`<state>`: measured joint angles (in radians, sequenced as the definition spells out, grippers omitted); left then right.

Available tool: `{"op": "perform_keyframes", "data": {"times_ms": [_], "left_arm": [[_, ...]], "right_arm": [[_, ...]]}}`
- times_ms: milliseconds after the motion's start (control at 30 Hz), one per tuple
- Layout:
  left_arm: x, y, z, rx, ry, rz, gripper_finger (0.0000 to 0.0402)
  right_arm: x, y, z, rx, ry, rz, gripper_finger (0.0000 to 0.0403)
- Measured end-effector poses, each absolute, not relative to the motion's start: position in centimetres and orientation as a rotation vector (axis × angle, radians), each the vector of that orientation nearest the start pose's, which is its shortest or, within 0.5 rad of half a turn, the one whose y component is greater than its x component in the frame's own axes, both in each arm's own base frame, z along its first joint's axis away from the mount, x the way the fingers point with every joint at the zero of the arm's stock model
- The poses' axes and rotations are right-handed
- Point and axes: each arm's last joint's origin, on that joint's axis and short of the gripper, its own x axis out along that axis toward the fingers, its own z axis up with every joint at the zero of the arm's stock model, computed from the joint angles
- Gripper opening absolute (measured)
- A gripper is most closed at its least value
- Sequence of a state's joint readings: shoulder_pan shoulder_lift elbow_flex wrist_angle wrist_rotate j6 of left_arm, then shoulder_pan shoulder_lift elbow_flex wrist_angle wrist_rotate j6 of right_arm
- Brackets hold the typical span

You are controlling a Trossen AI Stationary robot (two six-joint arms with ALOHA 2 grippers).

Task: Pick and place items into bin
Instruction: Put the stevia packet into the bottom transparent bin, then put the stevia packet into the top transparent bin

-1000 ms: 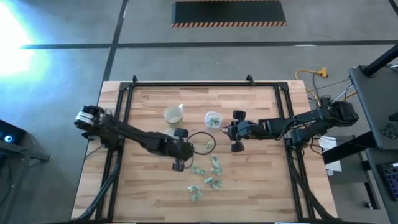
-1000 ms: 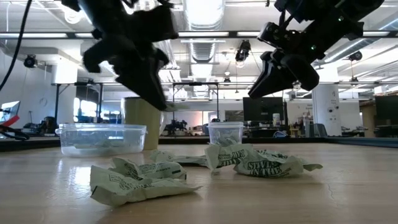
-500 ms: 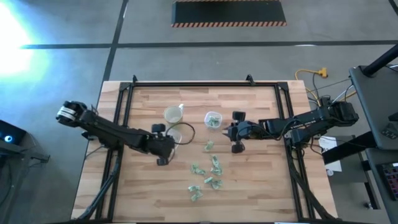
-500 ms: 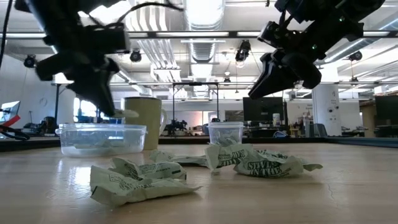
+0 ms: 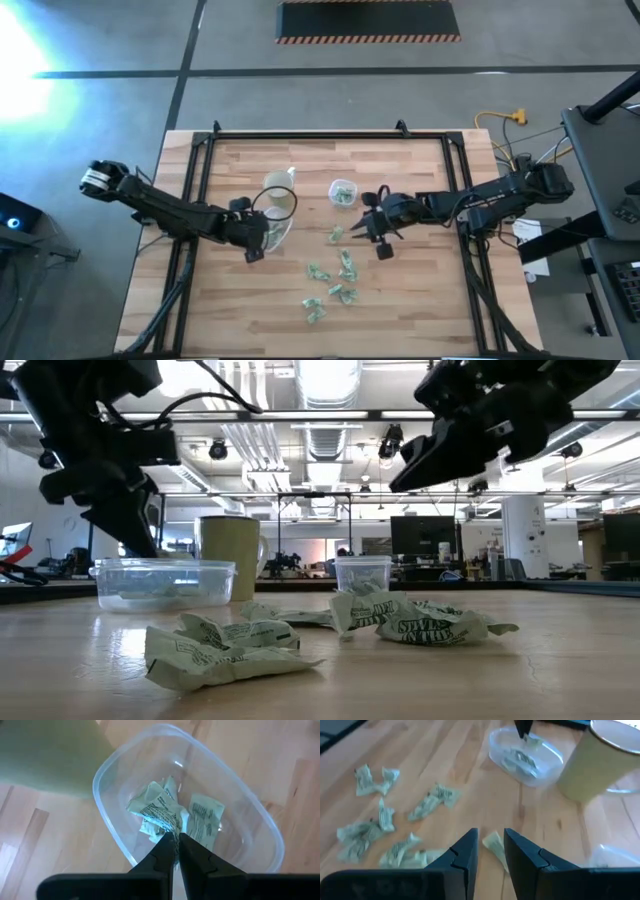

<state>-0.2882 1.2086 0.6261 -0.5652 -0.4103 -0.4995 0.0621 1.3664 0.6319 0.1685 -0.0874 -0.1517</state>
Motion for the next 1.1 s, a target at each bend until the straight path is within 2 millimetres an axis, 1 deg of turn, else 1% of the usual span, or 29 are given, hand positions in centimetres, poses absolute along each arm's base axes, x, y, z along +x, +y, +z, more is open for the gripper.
{"op": "perform_keyframes", "data": {"times_ms": [133,233,300,433,600,733,933,1100], "left_arm": [[20.1,-4.8,18.0,-0.062,0.991,0.360,0.0006],[20.1,-4.8,17.9,-0.060,0.992,0.361,0.0008],[20.1,-4.8,17.8,-0.056,1.001,0.362,0.0016],[20.2,-4.8,17.8,-0.058,0.996,0.361,0.0053],[20.3,-4.8,17.9,-0.062,0.989,0.360,0.0105],[20.4,-4.9,17.9,-0.076,0.976,0.350,0.0130],[20.5,-5.0,18.0,-0.097,0.974,0.324,0.0139],[20.5,-5.0,18.0,-0.096,0.972,0.321,0.0139]], "right_arm": [[27.7,2.1,17.8,-0.145,0.564,0.197,0.0100],[28.3,2.1,16.4,-0.151,0.605,0.202,0.0112],[28.7,2.1,15.4,-0.151,0.625,0.203,0.0118],[29.8,2.2,14.4,-0.155,0.655,0.205,0.0128],[31.2,2.3,14.0,-0.152,0.669,0.204,0.0140],[31.9,2.4,13.4,-0.141,0.687,0.212,0.0149],[32.6,2.4,12.1,-0.172,0.727,0.232,0.0164],[33.2,2.4,11.8,-0.225,0.723,0.231,0.0187]]}}
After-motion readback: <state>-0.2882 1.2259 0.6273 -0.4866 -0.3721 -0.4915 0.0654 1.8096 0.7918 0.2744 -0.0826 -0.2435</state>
